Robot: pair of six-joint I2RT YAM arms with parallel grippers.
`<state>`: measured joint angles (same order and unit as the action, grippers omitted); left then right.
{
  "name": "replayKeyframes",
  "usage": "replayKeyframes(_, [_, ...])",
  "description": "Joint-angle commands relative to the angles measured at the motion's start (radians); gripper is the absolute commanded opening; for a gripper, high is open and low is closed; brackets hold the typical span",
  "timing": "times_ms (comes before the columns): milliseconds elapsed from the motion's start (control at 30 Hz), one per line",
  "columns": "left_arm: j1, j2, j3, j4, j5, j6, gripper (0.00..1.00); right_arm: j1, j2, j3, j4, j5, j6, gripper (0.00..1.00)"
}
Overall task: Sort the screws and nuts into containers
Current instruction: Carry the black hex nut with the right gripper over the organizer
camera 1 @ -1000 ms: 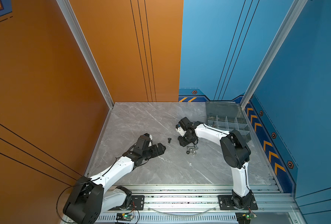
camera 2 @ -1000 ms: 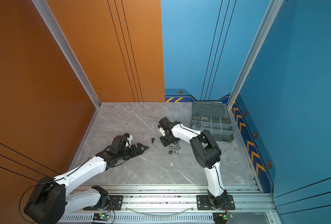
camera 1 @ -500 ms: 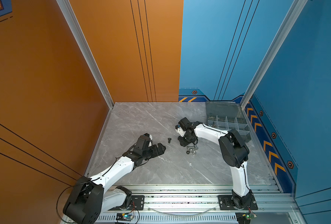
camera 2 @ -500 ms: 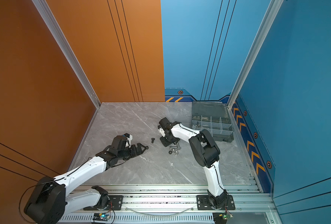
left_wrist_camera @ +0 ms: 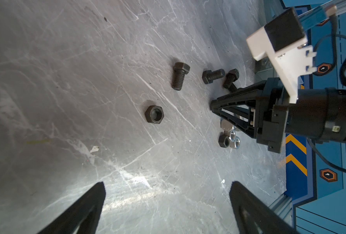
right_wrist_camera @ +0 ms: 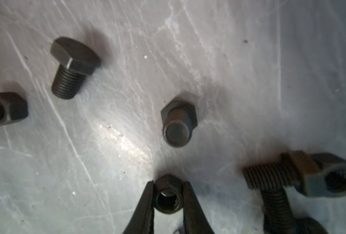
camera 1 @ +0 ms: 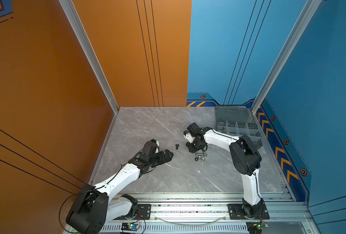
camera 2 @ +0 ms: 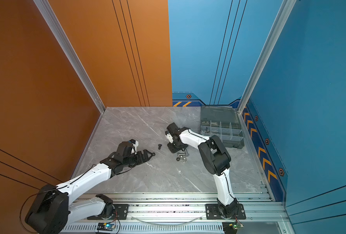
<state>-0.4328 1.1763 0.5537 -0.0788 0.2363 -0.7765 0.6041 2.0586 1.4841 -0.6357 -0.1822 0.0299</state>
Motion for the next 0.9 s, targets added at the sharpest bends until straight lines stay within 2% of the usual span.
replayKeyframes(0, [0.007, -0.016, -0.014, -0.016, 0.008, -0.001, 0.98, -0.030, -0.119, -0.040, 0.021, -0.090, 0.038, 0.00])
replayKeyframes(233, [0.006, -0.015, -0.017, -0.013, 0.009, -0.003, 0.98, -0.160, -0.299, -0.104, 0.062, -0.196, 0.085, 0.00])
replayKeyframes(367, [0.006, -0.015, -0.018, -0.007, 0.014, -0.005, 0.98, -0.295, -0.360, -0.112, 0.078, -0.153, 0.124, 0.00])
replayKeyframes(467, [0.006, -0.018, -0.020, -0.008, 0.011, -0.005, 0.98, -0.399, -0.381, -0.108, 0.100, -0.063, 0.171, 0.00])
replayKeyframes(667, [0.006, -0.021, -0.014, -0.013, 0.012, -0.004, 0.98, -0.573, -0.334, -0.080, 0.148, 0.029, 0.269, 0.00])
replayKeyframes(867, [0.007, -0.029, -0.008, -0.025, 0.007, -0.005, 0.98, -0.630, -0.238, -0.035, 0.142, 0.069, 0.276, 0.00])
